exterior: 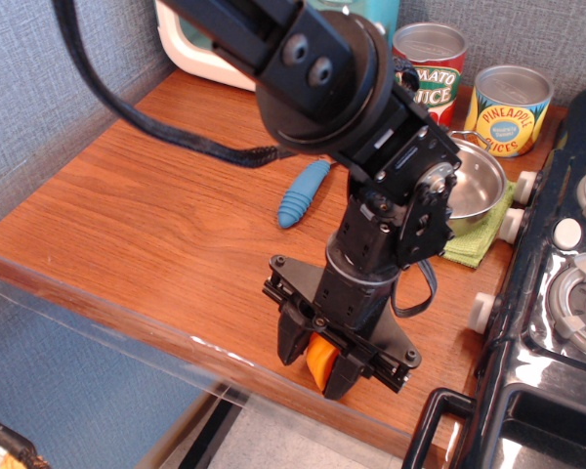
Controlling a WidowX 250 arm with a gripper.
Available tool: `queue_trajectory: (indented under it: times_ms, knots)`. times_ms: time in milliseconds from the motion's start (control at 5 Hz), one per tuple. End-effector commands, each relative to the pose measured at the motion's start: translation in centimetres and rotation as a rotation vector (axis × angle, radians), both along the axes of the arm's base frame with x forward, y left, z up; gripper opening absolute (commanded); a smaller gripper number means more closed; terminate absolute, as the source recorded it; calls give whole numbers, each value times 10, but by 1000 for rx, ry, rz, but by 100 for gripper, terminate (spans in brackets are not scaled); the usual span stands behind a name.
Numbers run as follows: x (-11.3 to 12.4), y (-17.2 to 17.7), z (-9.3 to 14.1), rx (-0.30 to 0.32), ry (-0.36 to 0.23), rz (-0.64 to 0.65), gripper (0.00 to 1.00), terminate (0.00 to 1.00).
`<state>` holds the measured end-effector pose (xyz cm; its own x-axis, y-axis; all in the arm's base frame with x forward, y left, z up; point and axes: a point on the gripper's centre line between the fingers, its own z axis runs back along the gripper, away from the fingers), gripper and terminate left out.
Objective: Move the orange in front of the microwave
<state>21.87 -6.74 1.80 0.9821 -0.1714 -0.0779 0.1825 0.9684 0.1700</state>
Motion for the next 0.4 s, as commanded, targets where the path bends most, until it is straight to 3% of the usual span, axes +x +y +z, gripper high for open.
queue_trajectory:
  times_ms: [0, 200]
  knots:
    - [16, 19, 14, -50, -48, 41, 0, 0]
    - [40, 40, 45, -97, -122, 105, 0, 0]
